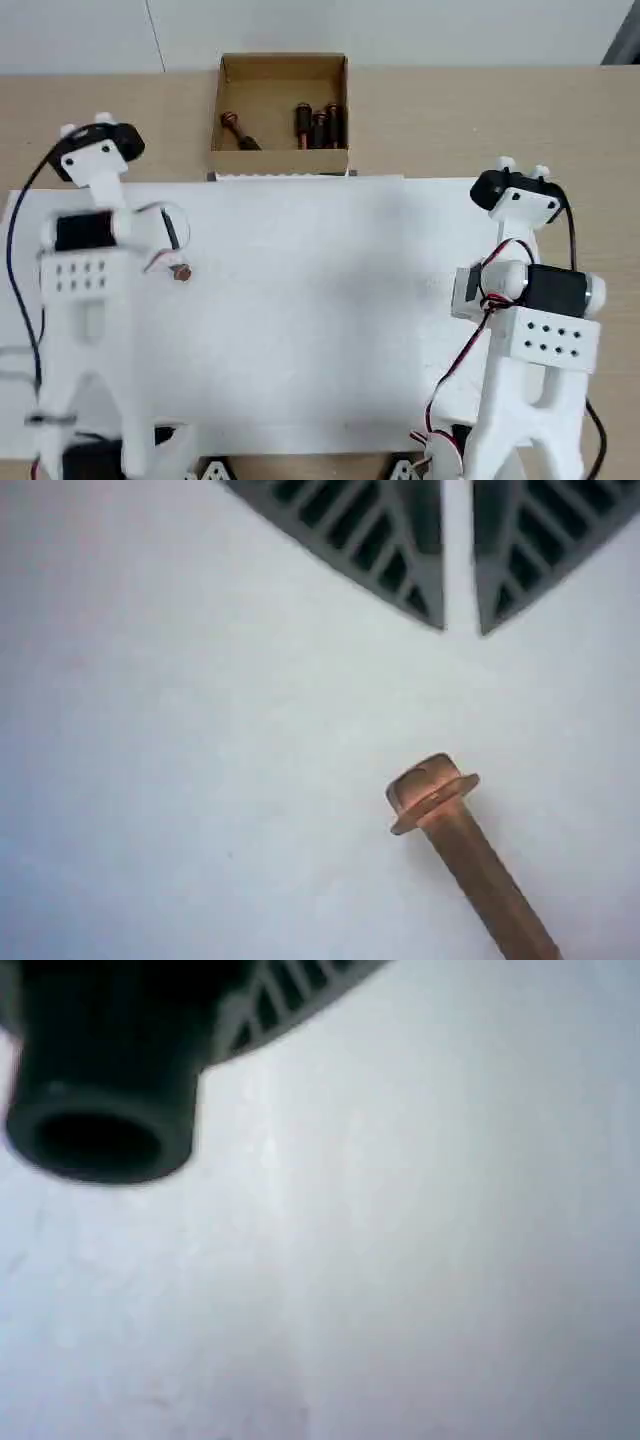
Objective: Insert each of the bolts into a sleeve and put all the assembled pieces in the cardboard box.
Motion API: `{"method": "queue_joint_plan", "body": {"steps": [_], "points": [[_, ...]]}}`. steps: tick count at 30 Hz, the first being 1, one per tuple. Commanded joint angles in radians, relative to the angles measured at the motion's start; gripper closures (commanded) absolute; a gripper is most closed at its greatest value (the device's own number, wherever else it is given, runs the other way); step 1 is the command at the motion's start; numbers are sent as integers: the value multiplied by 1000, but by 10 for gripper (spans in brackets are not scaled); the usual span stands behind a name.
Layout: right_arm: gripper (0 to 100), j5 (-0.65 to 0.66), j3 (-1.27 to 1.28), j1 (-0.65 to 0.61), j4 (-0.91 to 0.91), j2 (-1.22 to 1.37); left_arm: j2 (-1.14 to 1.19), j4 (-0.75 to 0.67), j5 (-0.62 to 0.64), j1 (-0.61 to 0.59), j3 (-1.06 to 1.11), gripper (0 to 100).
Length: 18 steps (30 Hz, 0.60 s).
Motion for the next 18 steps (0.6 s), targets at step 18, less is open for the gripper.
{"method": "queue_joint_plan", "body": {"steps": [18], "points": [[995,-5,9,88,-5,-27,516,112,196,-6,-377,992]]}}
